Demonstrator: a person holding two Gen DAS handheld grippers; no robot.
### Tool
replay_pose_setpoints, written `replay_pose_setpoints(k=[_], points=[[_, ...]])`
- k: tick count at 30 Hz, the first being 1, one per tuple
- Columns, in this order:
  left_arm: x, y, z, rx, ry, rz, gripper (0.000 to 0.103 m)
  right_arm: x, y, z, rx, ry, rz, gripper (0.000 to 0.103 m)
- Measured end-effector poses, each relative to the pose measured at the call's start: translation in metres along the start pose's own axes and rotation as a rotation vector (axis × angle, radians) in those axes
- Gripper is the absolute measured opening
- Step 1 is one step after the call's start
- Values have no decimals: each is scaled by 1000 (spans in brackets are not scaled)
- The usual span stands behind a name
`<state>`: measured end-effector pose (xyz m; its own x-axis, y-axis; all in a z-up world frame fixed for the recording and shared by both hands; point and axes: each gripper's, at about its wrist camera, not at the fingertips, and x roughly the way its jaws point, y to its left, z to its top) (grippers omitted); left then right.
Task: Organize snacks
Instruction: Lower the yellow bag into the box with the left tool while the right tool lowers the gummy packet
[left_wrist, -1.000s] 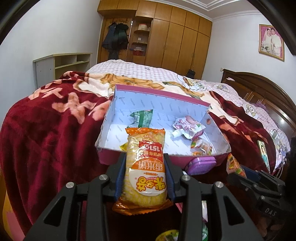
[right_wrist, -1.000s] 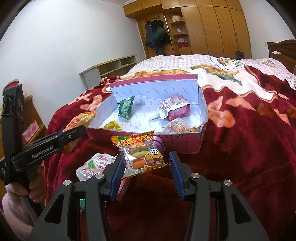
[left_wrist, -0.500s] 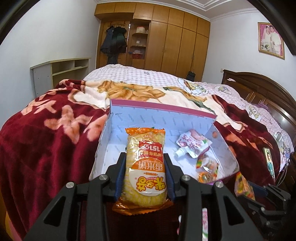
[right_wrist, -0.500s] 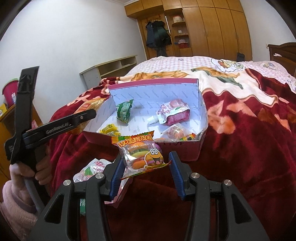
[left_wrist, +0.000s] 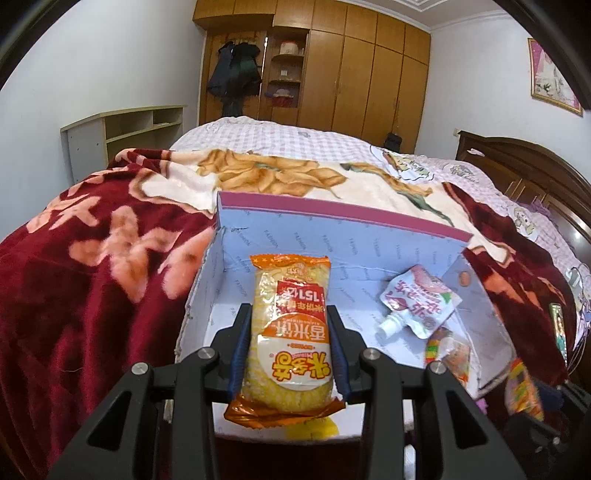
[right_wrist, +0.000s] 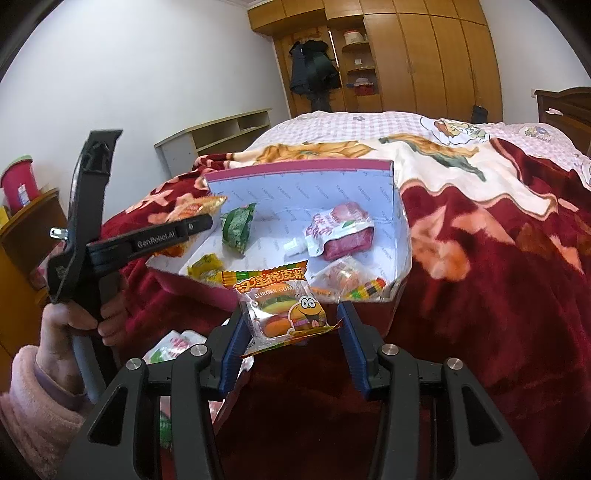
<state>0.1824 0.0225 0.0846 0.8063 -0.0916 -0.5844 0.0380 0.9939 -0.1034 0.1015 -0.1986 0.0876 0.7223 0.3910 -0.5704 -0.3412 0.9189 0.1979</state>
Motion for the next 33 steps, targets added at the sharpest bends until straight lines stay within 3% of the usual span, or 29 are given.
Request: replay_pose_setpoints(k=[12, 33], points=[[31, 4, -5, -9, 61, 26, 40, 18, -12, 16, 15, -12, -21, 49], [35, 0, -8, 18, 64, 61, 42, 47, -40, 39, 68, -12, -95, 49]])
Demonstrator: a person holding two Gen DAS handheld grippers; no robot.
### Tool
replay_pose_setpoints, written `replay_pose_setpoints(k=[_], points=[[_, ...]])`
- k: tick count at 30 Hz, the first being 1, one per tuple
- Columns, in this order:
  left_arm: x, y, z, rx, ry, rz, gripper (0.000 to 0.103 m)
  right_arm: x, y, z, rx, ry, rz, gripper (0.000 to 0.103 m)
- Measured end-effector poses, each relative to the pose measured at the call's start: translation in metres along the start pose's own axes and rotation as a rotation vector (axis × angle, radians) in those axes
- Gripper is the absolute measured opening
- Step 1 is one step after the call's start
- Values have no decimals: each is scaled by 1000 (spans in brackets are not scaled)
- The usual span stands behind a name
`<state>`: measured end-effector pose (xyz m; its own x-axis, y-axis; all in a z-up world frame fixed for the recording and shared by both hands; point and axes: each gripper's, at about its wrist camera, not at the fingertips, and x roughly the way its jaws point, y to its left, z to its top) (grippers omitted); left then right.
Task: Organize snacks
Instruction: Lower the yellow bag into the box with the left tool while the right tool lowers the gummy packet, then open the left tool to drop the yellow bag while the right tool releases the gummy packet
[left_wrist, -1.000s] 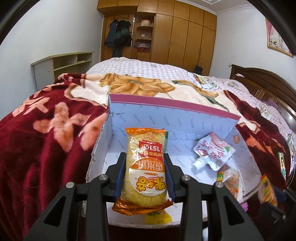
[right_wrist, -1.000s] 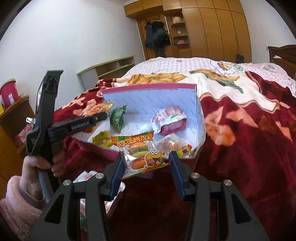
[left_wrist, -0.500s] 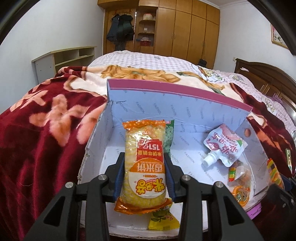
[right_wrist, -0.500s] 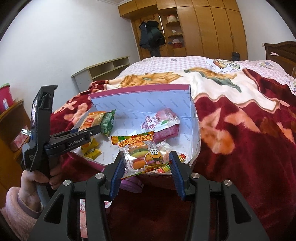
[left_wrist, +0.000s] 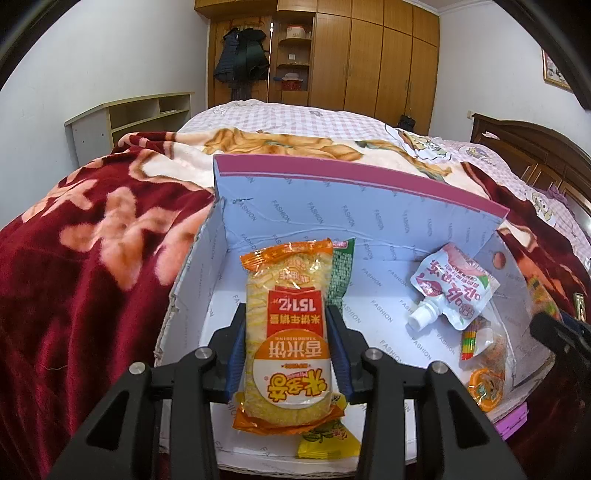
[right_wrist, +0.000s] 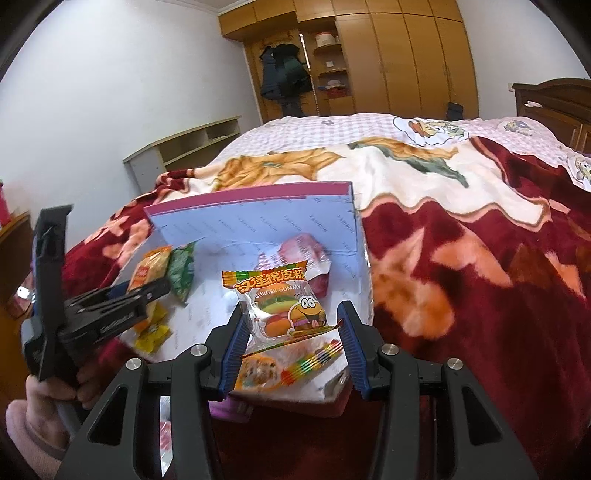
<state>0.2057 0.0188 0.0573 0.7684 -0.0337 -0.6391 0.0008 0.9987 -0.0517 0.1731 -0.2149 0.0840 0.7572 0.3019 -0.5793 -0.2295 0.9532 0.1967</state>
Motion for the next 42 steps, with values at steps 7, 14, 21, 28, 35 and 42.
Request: replay_pose_setpoints(k=[7, 14, 21, 28, 35, 42], points=[[1, 0, 0, 0, 1, 3, 42, 15, -7, 8, 4, -2, -27, 49], [3, 2, -1, 5, 3, 11, 42, 25, -7, 9, -12, -1, -41, 49], [2, 0, -2, 16, 3, 4, 45, 25, -5, 8, -22, -8, -46, 49], [-1, -2, -1, 8, 0, -2, 49, 25, -6, 9, -20, -16, -46, 49], [-5, -3, -1, 3, 1, -6, 55, 24, -6, 9, -14, -21, -27, 56], [-17, -5, -2, 9, -5, -20, 55, 18, -3, 7, -9, -45, -10, 64]])
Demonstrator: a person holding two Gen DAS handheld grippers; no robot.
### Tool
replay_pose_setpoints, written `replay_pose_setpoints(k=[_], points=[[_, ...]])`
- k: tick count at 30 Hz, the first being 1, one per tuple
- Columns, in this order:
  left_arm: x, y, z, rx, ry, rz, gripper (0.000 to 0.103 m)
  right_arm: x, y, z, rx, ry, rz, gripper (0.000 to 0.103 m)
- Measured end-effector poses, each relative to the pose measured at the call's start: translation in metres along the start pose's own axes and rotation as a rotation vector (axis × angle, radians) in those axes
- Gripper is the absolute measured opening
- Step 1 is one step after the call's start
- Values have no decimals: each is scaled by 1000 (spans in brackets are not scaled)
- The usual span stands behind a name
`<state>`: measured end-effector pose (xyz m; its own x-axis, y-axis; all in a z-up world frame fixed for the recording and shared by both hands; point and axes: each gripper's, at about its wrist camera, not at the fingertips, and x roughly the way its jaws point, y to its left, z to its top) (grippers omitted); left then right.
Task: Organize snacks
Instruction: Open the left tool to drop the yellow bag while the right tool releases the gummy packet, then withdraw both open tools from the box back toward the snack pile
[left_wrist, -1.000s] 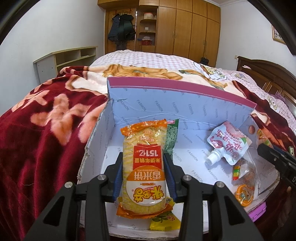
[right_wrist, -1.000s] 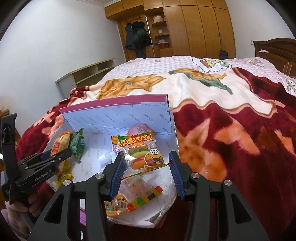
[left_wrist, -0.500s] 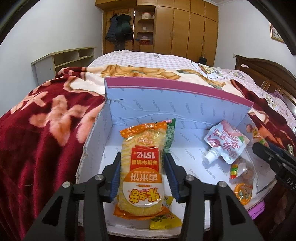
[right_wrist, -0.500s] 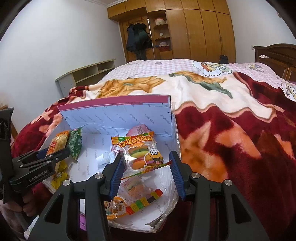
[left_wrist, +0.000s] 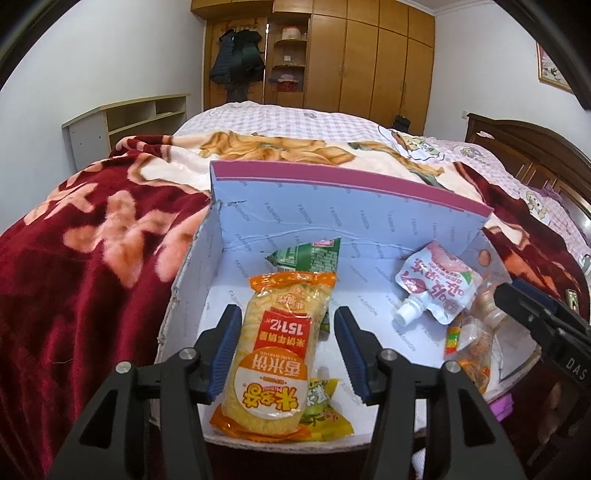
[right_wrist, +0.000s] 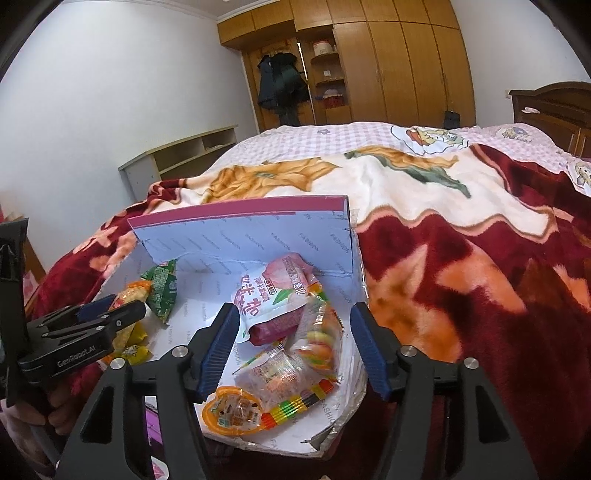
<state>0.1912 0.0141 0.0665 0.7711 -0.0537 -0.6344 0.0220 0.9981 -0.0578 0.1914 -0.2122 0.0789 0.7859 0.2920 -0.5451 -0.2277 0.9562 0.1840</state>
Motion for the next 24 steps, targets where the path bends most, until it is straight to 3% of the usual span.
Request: replay_pose_setpoints(k=[24], points=[[-64, -4, -21, -10, -27, -35, 55, -57, 16, -22, 43, -25, 73, 64]])
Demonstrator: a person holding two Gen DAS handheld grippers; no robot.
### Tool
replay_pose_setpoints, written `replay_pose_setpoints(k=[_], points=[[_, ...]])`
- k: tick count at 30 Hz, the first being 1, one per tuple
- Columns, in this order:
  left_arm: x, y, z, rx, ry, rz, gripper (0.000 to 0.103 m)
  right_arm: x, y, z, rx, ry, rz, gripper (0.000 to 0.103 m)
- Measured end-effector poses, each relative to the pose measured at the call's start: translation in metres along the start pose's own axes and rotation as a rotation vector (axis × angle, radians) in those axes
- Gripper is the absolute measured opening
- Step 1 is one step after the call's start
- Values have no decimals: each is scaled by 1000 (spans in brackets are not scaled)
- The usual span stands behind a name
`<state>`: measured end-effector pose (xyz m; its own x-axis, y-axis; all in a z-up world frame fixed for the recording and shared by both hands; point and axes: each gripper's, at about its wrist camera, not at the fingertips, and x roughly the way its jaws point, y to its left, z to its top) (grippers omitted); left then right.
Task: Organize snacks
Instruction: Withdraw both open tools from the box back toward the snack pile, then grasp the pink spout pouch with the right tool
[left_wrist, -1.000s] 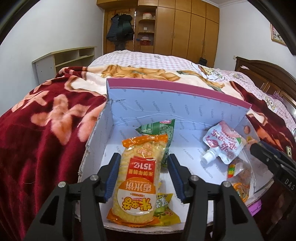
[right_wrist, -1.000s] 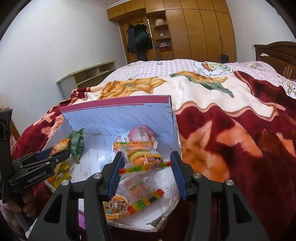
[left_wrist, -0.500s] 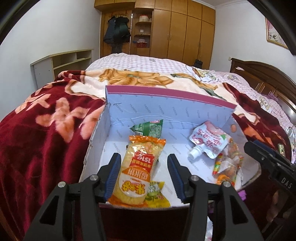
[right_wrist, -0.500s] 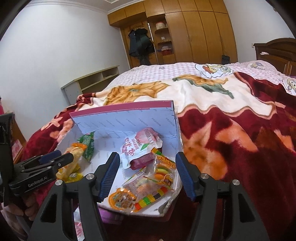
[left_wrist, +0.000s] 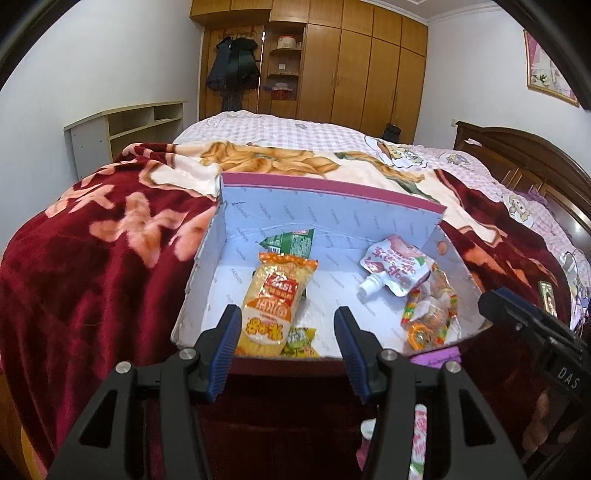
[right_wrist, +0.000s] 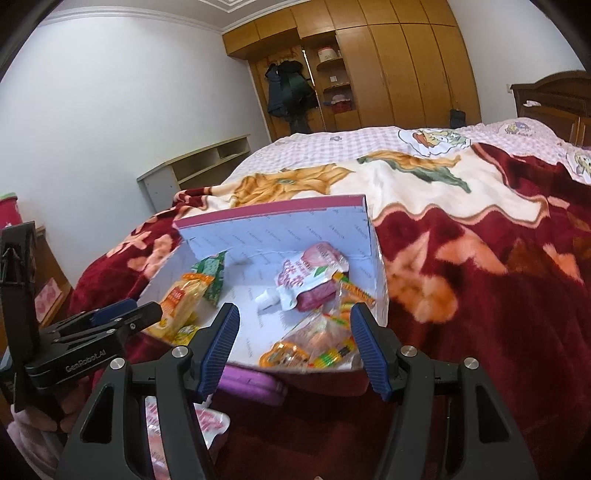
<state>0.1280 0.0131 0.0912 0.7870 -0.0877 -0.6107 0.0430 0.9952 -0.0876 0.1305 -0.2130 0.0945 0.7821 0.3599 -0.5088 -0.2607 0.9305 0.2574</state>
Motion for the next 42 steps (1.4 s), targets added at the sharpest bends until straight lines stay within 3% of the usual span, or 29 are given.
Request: replay_pose_setpoints(k=[27, 34, 38, 42], points=[[-51, 19, -46, -58, 36, -11, 55, -44, 26, -47, 54, 78, 73, 64], [-58, 19, -57, -52, 49, -21, 55, -43, 34, -57, 78, 109, 106, 65], [-59, 20, -61, -54, 59, -24, 55, -38, 35, -62, 109, 142, 137, 72], [-59, 21, -63, -54, 64, -23, 55, -28, 32, -68, 166, 184, 164, 72]])
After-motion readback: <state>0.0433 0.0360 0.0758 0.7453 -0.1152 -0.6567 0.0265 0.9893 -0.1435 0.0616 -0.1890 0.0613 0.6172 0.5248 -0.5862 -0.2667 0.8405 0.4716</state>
